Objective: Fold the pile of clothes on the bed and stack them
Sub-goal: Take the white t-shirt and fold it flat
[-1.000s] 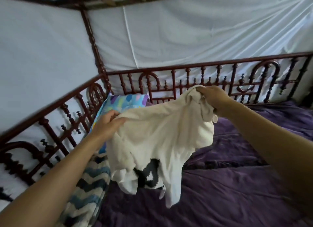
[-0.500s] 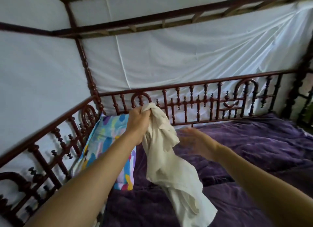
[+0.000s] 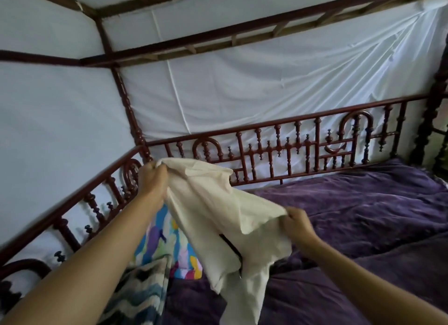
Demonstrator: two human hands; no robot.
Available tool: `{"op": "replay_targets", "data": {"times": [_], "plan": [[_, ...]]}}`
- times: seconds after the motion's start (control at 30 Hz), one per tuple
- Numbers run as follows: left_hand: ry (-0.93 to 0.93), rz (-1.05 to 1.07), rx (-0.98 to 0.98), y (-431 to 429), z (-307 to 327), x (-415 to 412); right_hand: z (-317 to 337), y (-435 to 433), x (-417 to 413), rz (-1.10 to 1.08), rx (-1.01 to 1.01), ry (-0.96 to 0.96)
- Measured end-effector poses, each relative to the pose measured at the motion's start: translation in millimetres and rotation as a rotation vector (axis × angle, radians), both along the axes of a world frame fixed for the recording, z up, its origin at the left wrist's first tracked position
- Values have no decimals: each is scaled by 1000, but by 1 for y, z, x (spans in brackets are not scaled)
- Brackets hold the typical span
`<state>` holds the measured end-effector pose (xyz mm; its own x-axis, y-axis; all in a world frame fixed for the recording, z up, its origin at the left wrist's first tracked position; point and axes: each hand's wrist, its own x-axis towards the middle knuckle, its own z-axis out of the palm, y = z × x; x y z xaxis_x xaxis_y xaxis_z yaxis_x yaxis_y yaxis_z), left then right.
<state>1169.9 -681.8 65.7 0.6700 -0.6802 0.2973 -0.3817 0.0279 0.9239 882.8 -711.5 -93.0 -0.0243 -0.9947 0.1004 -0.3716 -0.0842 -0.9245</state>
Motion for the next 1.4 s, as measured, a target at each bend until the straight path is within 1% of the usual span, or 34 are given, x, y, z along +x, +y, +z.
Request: {"op": "replay_targets", "data": {"times": [0.1, 0.2, 0.27, 0.33, 0.4, 0.43, 0.5, 0.53, 0.57, 0.63, 0.73, 0.77, 0.83, 0.9, 0.93, 0.97, 1.0, 1.07, 1.1, 1.13, 1.17, 1.2, 1.23, 1.27, 1.3, 1.37, 1.4], "plan": [[-152, -54, 205, 9, -35, 42, 56, -9, 2, 92, -61, -12], [-291, -89, 442, 19, -67, 57, 110, -6, 26, 219, -50, -24], [-359, -169, 505, 29, -82, 53, 137, 0, 46, 259, -16, -44], [-368, -349, 420, 44, -93, 35, 154, 3, 64, 297, 35, -74], [-316, -596, 322, 61, -99, 6, 164, 6, 80, 346, 92, -94], [-342, -676, 300, 66, -105, -9, 167, 7, 86, 353, 110, -100], [-448, -681, 262, 65, -119, -32, 169, 7, 92, 364, 117, -83], [-470, -611, 201, 63, -120, -39, 171, 7, 91, 387, 96, -31], [-440, -535, 121, 59, -119, -43, 172, 7, 87, 420, 66, 27], [-324, -453, -4, 51, -110, -41, 172, 4, 69, 453, 8, 128], [-182, -440, -135, 46, -89, -28, 164, -1, 29, 420, -49, 347], [-161, -453, -179, 45, -82, -25, 158, -2, 16, 387, -49, 390], [-187, -526, -230, 41, -70, -28, 148, -3, -3, 295, -45, 383], [-260, -617, -223, 34, -65, -40, 143, -3, -14, 236, -58, 333], [-249, -637, -210, 32, -65, -47, 142, -3, -17, 229, -74, 320], [-165, -636, -194, 29, -65, -53, 142, -3, -19, 223, -97, 325], [8, -614, -171, 26, -63, -58, 142, -3, -23, 212, -123, 362], [427, -599, -143, 16, -52, -60, 137, -2, -34, 187, -150, 544], [590, -629, -139, 12, -46, -59, 130, -1, -42, 169, -139, 669], [695, -660, -129, 10, -40, -58, 122, 0, -49, 145, -110, 803], [750, -684, -117, 8, -35, -56, 111, 1, -57, 116, -65, 926], [751, -708, -100, 7, -32, -54, 101, 2, -65, 94, -5, 1000], [712, -744, -79, 7, -32, -52, 89, 2, -73, 80, 52, 998], [624, -799, -54, 7, -33, -50, 80, 3, -79, 79, 104, 920], [494, -871, -23, 10, -36, -46, 75, 3, -84, 73, 159, 769], [116, -988, 94, 14, -46, -37, 70, 4, -87, 19, 260, 364], [-81, -1009, 158, 14, -52, -31, 69, 5, -87, -15, 283, 193]]}}
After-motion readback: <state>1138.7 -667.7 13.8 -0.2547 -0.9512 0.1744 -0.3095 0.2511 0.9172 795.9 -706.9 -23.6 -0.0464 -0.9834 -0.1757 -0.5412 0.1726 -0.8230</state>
